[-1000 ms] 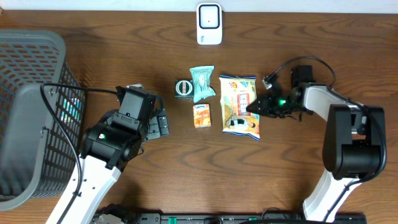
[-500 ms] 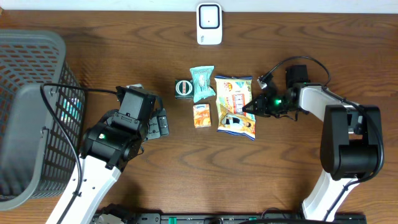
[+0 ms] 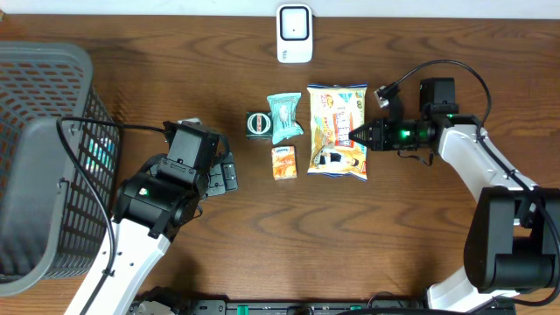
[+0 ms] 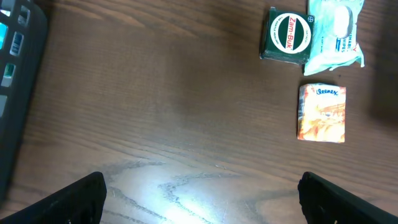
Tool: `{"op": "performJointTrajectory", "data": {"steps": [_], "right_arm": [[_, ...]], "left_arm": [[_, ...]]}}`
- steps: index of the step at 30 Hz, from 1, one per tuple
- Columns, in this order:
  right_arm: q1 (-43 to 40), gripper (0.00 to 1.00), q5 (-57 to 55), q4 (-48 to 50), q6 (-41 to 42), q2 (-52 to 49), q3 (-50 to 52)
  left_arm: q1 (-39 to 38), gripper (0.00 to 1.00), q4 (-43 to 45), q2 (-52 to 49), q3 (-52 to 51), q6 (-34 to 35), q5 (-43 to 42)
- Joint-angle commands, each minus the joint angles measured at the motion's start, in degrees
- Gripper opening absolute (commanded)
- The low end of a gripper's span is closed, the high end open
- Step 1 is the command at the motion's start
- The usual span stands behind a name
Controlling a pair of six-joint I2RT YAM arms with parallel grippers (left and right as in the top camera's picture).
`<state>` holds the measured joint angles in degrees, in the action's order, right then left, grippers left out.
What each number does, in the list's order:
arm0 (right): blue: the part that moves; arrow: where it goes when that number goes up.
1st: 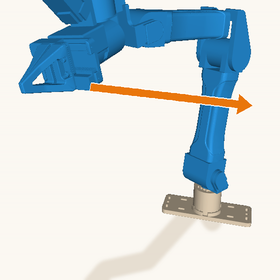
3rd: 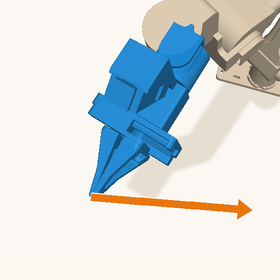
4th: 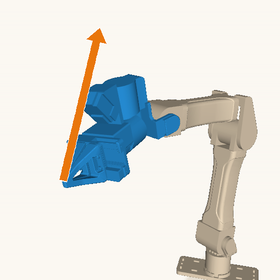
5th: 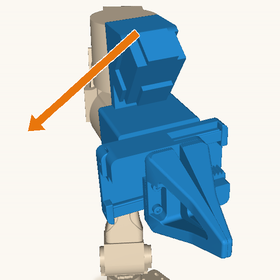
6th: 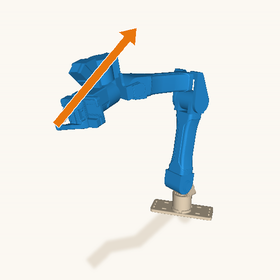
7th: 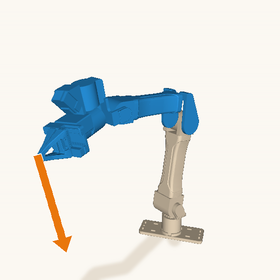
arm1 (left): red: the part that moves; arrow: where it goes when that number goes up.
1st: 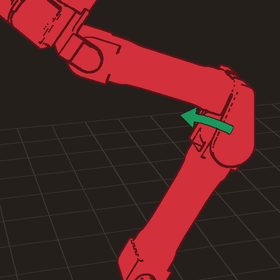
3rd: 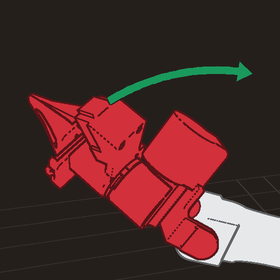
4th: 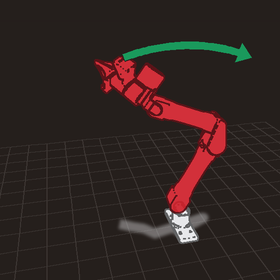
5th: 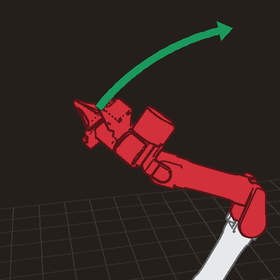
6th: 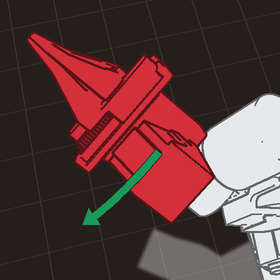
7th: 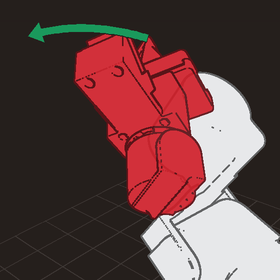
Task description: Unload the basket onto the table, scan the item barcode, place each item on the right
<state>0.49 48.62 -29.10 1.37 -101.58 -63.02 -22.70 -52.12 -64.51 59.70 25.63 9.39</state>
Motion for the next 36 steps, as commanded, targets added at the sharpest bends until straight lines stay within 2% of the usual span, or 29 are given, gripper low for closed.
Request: {"op": "performJointTrajectory", "data": {"steps": [1,24,36], "right_arm": [[-0.28,0.01,0.85,-0.22,0.48,0.83,-0.15],[3.04,0.01,0.83,0.17,0.39,0.83,-0.15],[4.72,0.01,0.81,1.84,4.24,0.83,-0.15]], "left_arm": [[0.20,0.98,-0.15,-0.22,0.24,-0.11,0.96],[0.20,0.98,-0.15,-0.22,0.24,-0.11,0.96],[0.20,0.98,-0.15,-0.22,0.24,-0.11,0.94]]}}
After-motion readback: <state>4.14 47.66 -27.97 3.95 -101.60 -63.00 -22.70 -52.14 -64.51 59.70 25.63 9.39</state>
